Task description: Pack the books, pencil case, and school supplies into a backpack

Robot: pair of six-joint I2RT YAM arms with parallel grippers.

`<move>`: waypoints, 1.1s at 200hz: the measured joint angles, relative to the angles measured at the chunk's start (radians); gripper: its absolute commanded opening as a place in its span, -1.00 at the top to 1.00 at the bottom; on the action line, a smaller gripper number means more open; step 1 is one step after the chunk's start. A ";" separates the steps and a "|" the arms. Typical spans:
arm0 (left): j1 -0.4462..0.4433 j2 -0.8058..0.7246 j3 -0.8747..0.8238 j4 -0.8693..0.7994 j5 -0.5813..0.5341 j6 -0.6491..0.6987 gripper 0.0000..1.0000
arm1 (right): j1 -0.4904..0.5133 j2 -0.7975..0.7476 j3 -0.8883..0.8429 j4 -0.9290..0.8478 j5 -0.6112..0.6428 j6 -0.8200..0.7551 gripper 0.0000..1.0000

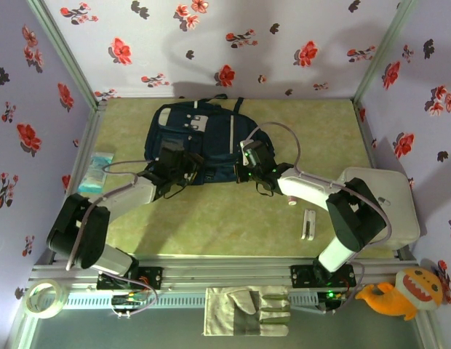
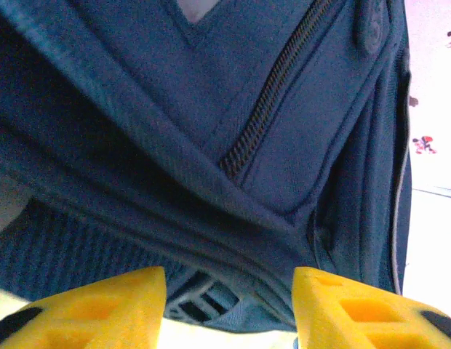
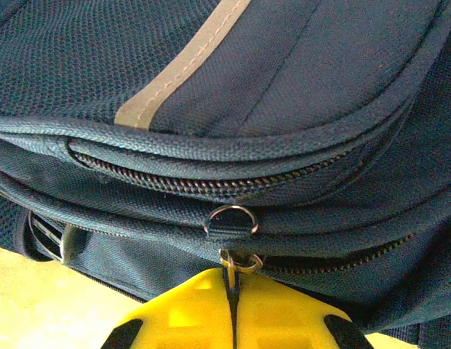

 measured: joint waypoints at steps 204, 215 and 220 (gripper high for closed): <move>0.139 0.179 0.222 -0.087 0.188 0.291 1.00 | -0.111 -0.046 0.006 -0.089 0.074 -0.034 1.00; 0.159 0.227 0.285 -0.130 0.222 0.352 1.00 | -0.087 -0.062 0.001 -0.101 0.089 -0.034 1.00; 0.167 0.249 0.318 -0.153 0.238 0.385 1.00 | -0.074 -0.069 -0.001 -0.109 0.097 -0.033 1.00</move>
